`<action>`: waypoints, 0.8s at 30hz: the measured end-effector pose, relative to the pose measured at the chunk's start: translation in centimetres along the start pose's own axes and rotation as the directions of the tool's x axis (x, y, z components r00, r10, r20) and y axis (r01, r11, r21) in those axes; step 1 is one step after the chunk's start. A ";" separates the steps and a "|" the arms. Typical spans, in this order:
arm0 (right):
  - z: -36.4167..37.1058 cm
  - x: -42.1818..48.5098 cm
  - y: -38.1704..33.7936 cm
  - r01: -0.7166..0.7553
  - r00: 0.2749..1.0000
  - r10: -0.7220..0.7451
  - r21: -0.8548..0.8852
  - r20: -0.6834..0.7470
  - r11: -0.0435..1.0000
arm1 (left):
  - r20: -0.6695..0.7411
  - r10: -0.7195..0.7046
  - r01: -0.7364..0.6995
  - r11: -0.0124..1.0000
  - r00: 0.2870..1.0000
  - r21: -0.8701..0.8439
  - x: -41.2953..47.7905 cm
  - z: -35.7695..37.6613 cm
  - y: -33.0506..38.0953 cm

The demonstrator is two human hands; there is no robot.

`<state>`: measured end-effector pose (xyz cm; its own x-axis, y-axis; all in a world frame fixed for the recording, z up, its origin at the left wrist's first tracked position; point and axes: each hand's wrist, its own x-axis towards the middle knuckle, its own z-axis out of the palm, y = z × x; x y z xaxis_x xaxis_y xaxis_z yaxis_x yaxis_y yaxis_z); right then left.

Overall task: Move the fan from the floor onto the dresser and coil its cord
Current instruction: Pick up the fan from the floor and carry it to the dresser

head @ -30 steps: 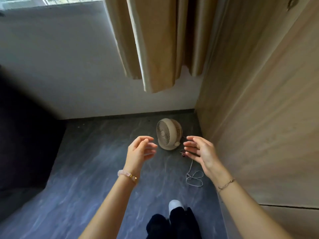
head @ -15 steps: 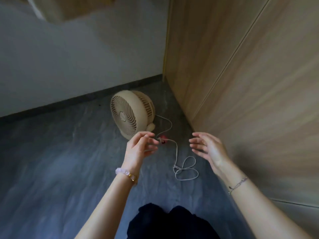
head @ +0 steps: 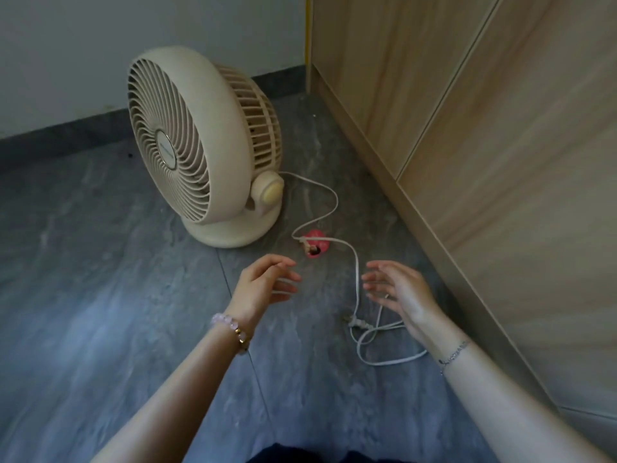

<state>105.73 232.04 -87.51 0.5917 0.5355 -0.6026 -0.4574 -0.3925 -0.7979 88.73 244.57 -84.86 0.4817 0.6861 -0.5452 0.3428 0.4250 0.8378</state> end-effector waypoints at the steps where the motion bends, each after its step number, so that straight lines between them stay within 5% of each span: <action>1: 0.1 0.0 0.1 0.004 1.000 -0.004 -0.005 -0.003 1.000 | 0.005 -0.002 0.002 1.000 1.000 -0.007 0.0 0.0 -0.1; 9: 2.2 1.4 -0.5 -0.017 0.999 0.016 0.019 0.051 1.000 | -0.040 0.001 -0.007 0.989 0.999 -0.148 1.8 -1.4 -0.9; 17: 11.5 7.1 -3.2 -0.152 0.951 0.132 0.052 0.280 0.987 | -0.361 -0.152 -0.013 0.909 0.920 -0.416 7.8 -9.0 -2.4; 21: 15.7 10.0 -2.6 -0.180 0.934 0.187 -0.052 0.305 0.982 | -0.474 -0.137 -0.025 0.947 0.870 -0.320 11.3 -12.3 -2.2; 24: 17.6 11.4 -1.8 -0.194 0.939 0.206 -0.071 0.277 0.978 | -0.422 -0.105 -0.009 0.965 0.900 -0.261 12.8 -13.3 -1.9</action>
<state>101.61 251.98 -92.71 0.2773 0.6288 -0.7265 -0.5155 -0.5407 -0.6647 83.55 260.35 -93.01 0.0572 0.8222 -0.5662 0.1164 0.5578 0.8218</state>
